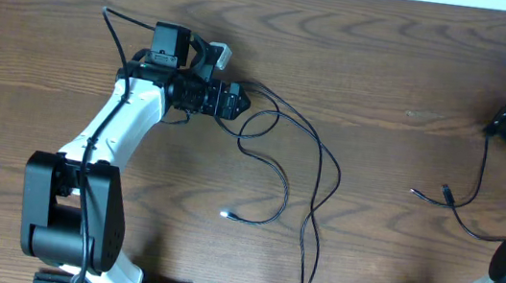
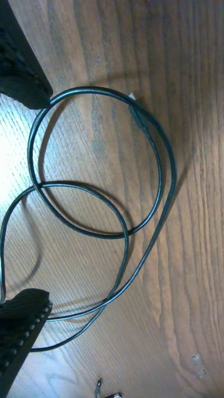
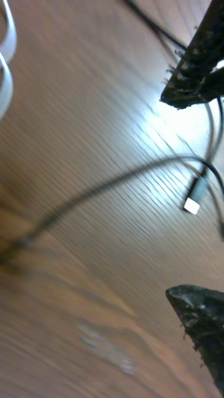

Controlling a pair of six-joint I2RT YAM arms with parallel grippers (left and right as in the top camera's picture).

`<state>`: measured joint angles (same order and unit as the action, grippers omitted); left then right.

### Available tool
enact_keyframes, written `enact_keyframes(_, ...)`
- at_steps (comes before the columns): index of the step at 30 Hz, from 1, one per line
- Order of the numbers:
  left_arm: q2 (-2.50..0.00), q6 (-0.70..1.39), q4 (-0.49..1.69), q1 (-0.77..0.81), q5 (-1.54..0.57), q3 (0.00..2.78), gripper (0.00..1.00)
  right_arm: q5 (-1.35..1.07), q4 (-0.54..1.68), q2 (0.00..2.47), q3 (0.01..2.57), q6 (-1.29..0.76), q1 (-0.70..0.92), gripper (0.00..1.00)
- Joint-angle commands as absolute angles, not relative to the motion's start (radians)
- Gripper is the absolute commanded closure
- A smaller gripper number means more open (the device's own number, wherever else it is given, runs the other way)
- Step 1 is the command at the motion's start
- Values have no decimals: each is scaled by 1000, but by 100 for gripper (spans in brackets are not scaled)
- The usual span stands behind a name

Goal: Untangle cables

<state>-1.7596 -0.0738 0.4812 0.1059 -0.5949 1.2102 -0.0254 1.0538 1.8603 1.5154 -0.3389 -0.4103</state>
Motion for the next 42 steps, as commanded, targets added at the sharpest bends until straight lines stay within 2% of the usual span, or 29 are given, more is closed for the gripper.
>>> enact_keyframes(1,-1745,-65,480,104,-586,1198,2,-125,1063,1860,1470,-324,-352,14)
enact_keyframes(7,-1745,-24,481,105,-589,1198,2,-142,1000,1860,1338,-324,-224,11)
enact_keyframes(14,-1745,-24,492,157,-666,1198,0,-210,757,1860,1142,-324,-93,1)
enact_keyframes(17,-1745,-24,495,189,-631,1198,45,-248,645,1860,1083,-324,-53,1)
enact_keyframes(18,-1745,-23,503,201,-612,1198,73,-256,612,1860,1068,-324,-42,1)
enact_keyframes(19,-1745,-9,511,212,-604,1198,89,-258,593,1860,1059,-324,-36,1)
enact_keyframes(20,-1745,33,518,224,-588,1199,92,-263,572,1860,1052,-324,-30,1)
enact_keyframes(24,-1745,117,568,295,-488,1202,92,-273,522,1860,1039,-325,-12,1)
enact_keyframes(25,-1745,139,587,325,-442,1207,91,-277,522,1860,1039,-330,-10,1)
enact_keyframes(26,-1745,155,606,352,-402,1213,85,-285,523,1860,1039,-337,-9,1)
enact_keyframes(27,-1745,163,621,380,-371,1217,73,-296,523,1860,1039,-336,-10,1)
enact_keyframes(29,-1745,162,638,438,-352,1218,42,-298,522,1860,1039,-336,-12,1)
enact_keyframes(30,-1745,162,645,466,-352,1218,32,-298,519,1860,1039,-336,-13,1)
enact_keyframes(31,-1745,162,648,494,-353,1217,27,-298,517,1859,1039,-336,-14,1)
enact_keyframes(33,-1745,163,651,549,-353,1217,24,-299,517,1859,1040,-336,-17,1)
enact_keyframes(42,-1745,207,615,699,-316,1198,24,-299,512,1859,1040,-336,-17,1)
